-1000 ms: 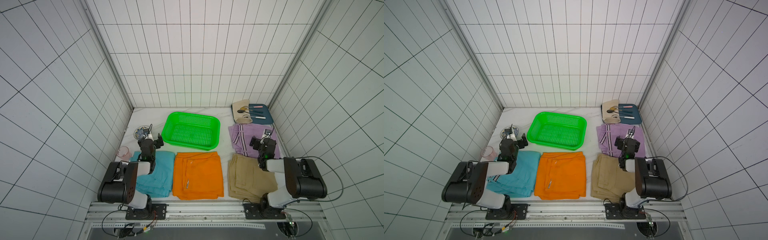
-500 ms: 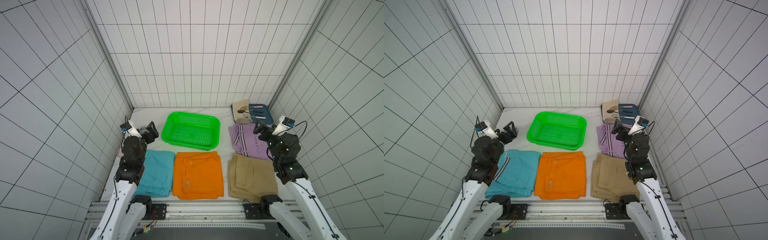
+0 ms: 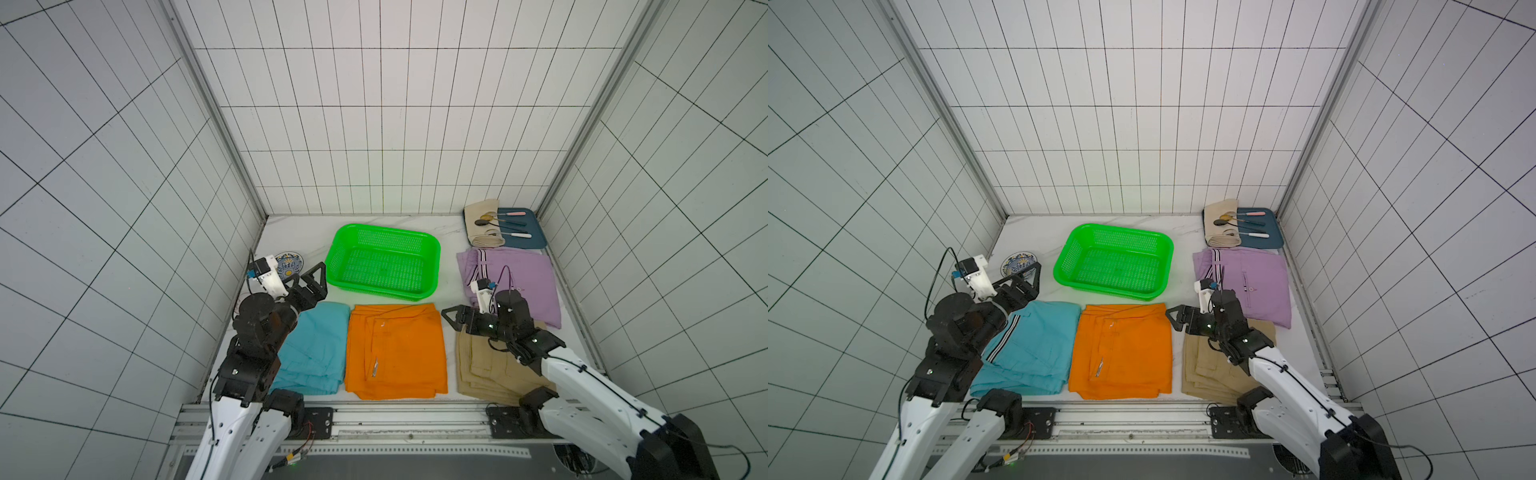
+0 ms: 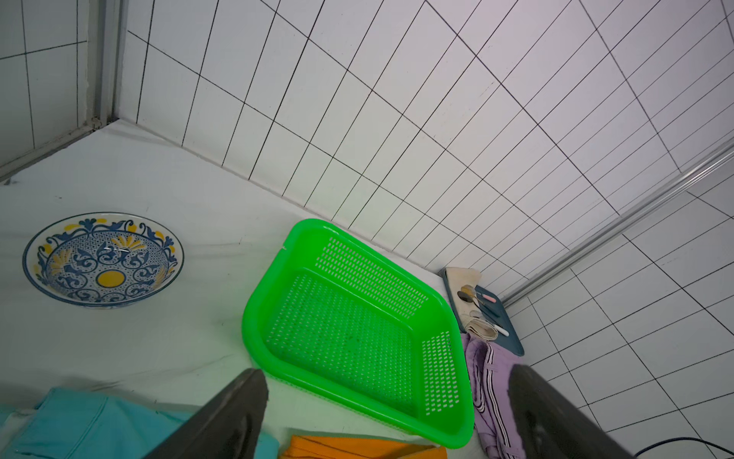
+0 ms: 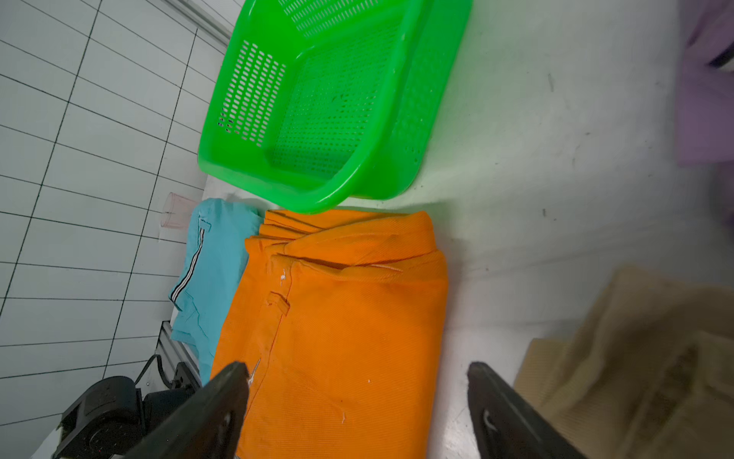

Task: Put the folded long pants in the basket
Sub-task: Pick up the long pant at the center of the board.

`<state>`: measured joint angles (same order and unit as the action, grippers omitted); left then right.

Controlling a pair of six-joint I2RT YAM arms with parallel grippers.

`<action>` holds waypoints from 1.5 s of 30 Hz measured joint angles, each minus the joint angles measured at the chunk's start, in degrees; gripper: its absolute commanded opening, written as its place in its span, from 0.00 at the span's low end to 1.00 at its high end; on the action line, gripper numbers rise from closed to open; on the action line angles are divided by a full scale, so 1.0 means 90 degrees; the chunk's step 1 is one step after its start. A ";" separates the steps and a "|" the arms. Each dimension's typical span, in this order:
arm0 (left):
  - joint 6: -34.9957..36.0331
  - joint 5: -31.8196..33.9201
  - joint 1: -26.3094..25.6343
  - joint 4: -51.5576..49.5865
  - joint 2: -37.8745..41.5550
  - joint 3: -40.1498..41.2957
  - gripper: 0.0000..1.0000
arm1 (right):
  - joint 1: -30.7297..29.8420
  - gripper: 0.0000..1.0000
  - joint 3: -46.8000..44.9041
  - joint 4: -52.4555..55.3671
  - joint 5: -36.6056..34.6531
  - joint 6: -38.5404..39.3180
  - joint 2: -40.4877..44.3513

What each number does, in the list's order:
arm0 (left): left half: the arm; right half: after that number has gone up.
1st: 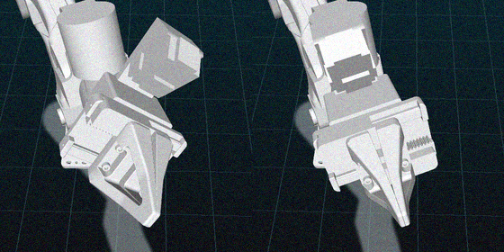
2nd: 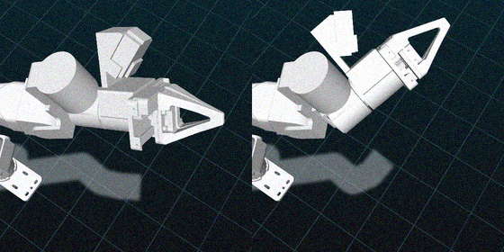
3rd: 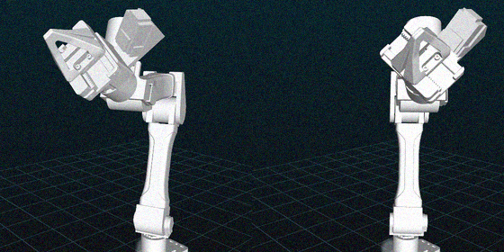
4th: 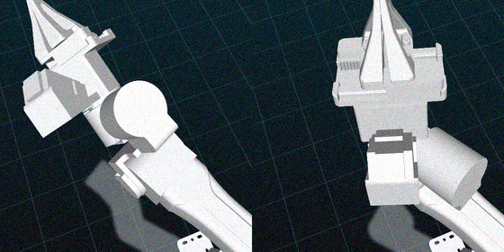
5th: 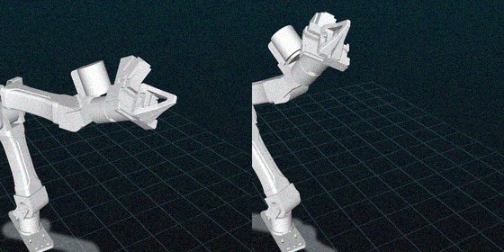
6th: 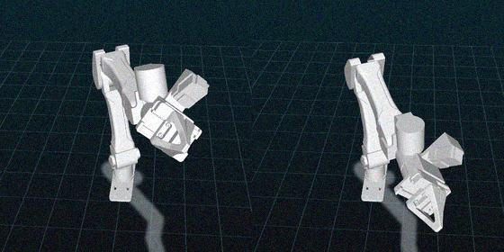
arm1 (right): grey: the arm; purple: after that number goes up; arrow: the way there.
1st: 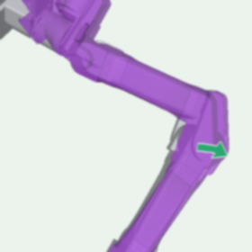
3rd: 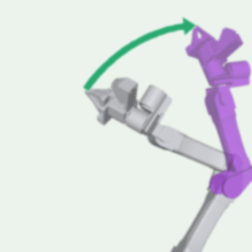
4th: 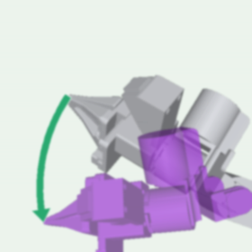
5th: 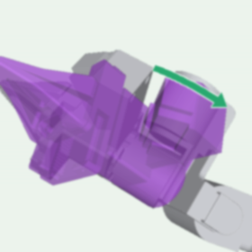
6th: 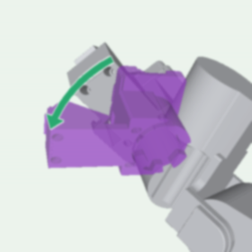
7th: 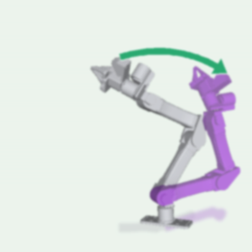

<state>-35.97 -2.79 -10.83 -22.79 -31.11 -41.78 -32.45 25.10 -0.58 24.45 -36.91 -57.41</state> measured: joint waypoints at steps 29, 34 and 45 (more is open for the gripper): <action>0.0002 -0.0585 0.0000 -0.0333 -0.0947 -0.0204 0.98 | -0.1353 0.02 0.0971 0.0340 -0.1275 -0.0056 -0.2640; -0.0284 -0.1107 0.0000 -0.0583 -0.0959 -0.0199 0.92 | -0.1362 0.00 0.1139 0.0624 -0.1457 0.0000 -0.2642; -0.1207 -0.2188 -0.0746 -0.0425 -0.0648 0.2261 0.93 | -0.1205 0.00 0.1141 0.1122 -0.1962 -0.0012 -0.2132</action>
<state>-46.83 -22.48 -17.54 -26.61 -36.95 -21.43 -43.29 35.38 9.52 6.79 -37.01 -76.60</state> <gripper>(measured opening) 0.929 0.081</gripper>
